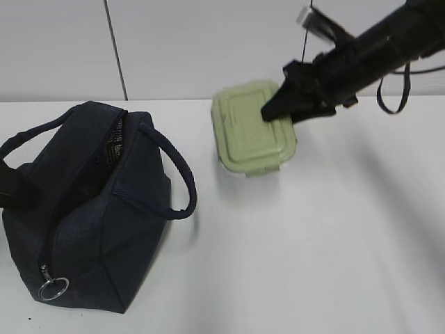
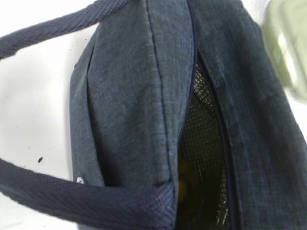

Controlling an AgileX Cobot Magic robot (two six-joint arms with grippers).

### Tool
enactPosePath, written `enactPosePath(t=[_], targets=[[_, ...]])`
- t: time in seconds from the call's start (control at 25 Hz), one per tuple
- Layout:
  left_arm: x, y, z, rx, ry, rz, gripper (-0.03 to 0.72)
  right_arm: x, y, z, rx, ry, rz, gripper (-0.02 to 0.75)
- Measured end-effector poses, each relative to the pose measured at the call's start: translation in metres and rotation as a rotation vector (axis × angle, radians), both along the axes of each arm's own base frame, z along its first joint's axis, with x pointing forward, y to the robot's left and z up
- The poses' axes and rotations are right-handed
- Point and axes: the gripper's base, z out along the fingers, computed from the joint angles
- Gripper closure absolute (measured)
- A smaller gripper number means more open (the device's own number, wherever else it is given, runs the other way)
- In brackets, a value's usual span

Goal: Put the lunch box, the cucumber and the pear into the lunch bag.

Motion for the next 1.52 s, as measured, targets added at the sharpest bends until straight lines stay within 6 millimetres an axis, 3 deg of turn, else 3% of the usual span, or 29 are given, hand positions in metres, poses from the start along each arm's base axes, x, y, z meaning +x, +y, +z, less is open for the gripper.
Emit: enactPosePath(t=[0.16, 0.28, 0.36, 0.48, 0.6, 0.72, 0.92, 1.04, 1.32, 1.52], targets=[[0.0, 0.0, 0.0, 0.0, -0.003, 0.002, 0.706, -0.003, 0.033, 0.058, 0.094, -0.098, 0.063, 0.433], [0.0, 0.0, 0.0, -0.002, -0.004, 0.003, 0.706, -0.014, 0.075, 0.079, 0.133, -0.131, 0.15, 0.433], [0.001, 0.0, 0.0, -0.004, -0.006, 0.005, 0.706, -0.023, 0.102, 0.082, 0.148, -0.13, 0.202, 0.433], [0.001, 0.0, 0.001, -0.01, -0.007, 0.009, 0.706, -0.036, 0.145, 0.072, 0.163, -0.113, 0.261, 0.434], [0.001, -0.001, 0.001, -0.027, -0.007, 0.017, 0.706, -0.039, 0.165, 0.056, 0.158, -0.083, 0.285, 0.434], [0.002, -0.002, 0.002, -0.036, -0.009, 0.022, 0.706, -0.036, 0.171, 0.042, 0.141, -0.051, 0.28, 0.435], [0.002, -0.002, 0.002, -0.047, -0.017, 0.031, 0.706, -0.029, 0.158, 0.018, -0.1, -0.002, 0.21, 0.435], [0.003, -0.003, 0.003, -0.051, -0.022, 0.035, 0.706, -0.026, 0.156, 0.01, -0.139, 0.02, 0.19, 0.435], [0.003, -0.003, 0.003, -0.051, -0.024, 0.036, 0.706, -0.025, 0.181, -0.03, -0.087, 0.132, 0.192, 0.435], [0.003, -0.002, 0.003, -0.045, -0.023, 0.033, 0.706, -0.027, 0.204, -0.04, 0.018, 0.134, 0.209, 0.435]])
